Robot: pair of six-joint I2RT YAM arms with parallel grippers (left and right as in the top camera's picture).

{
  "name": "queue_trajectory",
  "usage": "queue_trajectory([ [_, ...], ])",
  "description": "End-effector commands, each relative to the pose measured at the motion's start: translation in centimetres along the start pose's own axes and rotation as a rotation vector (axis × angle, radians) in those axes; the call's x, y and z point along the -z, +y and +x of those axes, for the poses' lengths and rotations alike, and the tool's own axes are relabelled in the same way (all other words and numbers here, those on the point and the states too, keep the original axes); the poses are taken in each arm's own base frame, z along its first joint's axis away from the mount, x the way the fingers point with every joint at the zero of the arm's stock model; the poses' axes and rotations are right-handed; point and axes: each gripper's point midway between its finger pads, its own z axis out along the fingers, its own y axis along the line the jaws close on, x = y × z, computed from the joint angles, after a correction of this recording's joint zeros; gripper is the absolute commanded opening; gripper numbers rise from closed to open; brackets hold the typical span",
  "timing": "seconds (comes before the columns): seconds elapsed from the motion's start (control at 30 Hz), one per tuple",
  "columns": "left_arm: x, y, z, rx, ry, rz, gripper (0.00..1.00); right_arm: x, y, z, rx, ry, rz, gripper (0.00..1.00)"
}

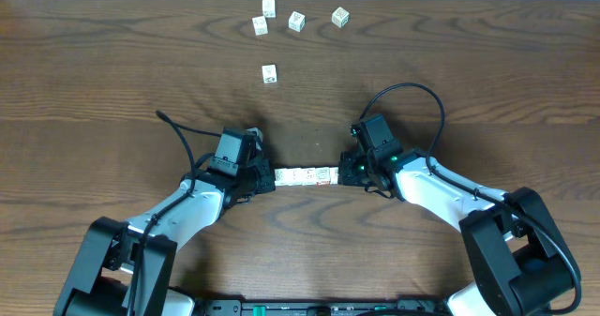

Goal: Lift 5 blocks

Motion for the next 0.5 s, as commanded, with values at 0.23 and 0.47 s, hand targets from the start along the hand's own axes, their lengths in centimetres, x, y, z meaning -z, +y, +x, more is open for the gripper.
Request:
queue_trajectory([
  [0.23,0.0,-1.3,0.2,-0.028,0.024,0.062,0.07,-0.6,-0.9,1.5,0.145,0.068,0.019,0.01],
  [0.47,0.0,-1.3,0.2,-0.028,0.024,0.062,0.07,-0.5,-2.3,1.6,0.225,0.079,0.072,0.01],
])
